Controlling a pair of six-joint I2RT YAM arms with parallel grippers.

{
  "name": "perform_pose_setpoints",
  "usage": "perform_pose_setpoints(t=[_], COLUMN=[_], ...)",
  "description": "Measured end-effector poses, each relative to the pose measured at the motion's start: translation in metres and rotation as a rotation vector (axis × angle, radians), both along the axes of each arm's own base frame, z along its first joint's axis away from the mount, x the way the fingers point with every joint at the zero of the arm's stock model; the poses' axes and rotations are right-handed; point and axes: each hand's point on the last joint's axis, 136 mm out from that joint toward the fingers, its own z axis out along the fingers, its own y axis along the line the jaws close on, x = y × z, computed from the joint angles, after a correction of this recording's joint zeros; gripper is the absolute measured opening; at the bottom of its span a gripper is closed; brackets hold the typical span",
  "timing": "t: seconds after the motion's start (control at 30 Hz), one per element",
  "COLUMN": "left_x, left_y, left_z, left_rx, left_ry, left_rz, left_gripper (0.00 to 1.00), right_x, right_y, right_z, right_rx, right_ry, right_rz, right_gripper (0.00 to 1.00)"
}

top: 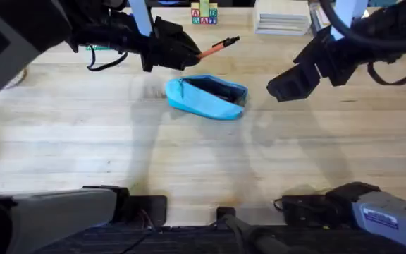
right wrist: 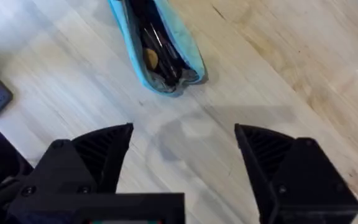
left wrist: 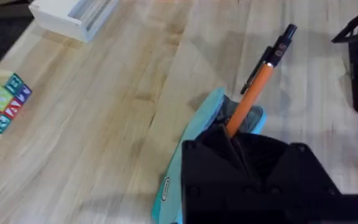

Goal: Unzip the bag, pick up the pens from the table one at a time and place them inside, then zip the bag closed.

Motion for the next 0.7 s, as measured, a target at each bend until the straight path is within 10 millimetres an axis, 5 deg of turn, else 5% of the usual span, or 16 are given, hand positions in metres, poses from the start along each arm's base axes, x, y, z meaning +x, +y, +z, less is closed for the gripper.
perform_pose_setpoints(t=[0.7], left_x=[0.014], left_y=[-0.004], left_z=[-0.069], left_rx=[-0.018], left_ry=[0.231], left_rz=[-0.015], left_gripper=[0.042], right_x=[0.0], right_y=[0.0], right_z=[0.0], right_rx=[0.0], right_ry=[0.0], right_rz=[0.0], right_gripper=[0.998])
